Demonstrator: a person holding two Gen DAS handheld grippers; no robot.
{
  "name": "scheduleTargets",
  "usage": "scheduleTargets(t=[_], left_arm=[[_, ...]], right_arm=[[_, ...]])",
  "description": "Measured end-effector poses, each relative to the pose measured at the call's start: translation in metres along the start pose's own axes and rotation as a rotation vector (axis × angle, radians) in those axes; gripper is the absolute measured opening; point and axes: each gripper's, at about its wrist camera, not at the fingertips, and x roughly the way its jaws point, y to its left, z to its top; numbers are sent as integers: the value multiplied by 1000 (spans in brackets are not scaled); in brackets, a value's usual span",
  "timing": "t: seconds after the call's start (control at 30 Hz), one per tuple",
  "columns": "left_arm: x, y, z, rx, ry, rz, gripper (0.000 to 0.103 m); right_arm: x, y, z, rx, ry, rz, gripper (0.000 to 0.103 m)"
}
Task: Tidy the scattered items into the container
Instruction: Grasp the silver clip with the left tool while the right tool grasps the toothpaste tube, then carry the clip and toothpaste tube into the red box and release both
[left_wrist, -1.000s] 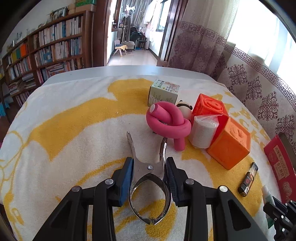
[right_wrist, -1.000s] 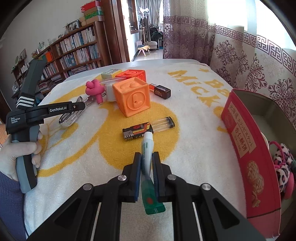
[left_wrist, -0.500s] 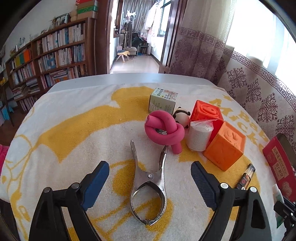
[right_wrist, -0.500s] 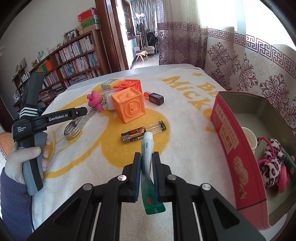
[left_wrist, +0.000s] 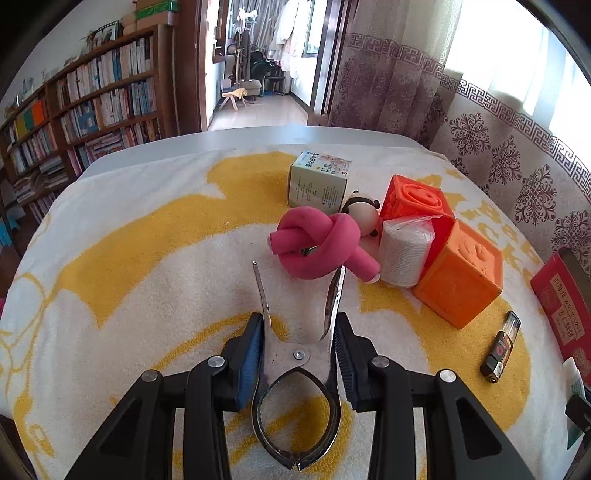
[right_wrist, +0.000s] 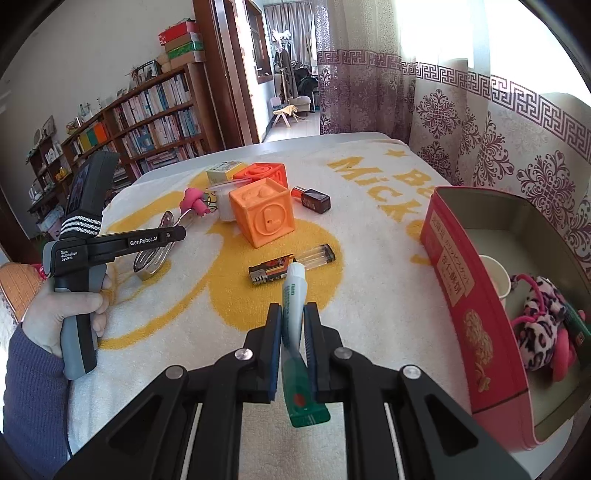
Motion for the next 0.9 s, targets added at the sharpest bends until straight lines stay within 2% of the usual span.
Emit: scheduleTargets(t=[0.17, 0.33, 0.67, 0.9], left_arm=[[-45, -8, 5, 7, -136, -44, 39], [-60, -18, 7, 15, -186, -82, 39], [-80, -59, 7, 77, -227, -164, 39], [-85, -109, 3, 139, -210, -240, 39]], right_arm=[[-13, -5, 3, 5, -33, -14, 13], [-25, -16, 5, 30, -62, -38, 13], [-47, -53, 5, 88, -98, -108, 13], [-79, -104, 4, 172, -158, -188, 13]])
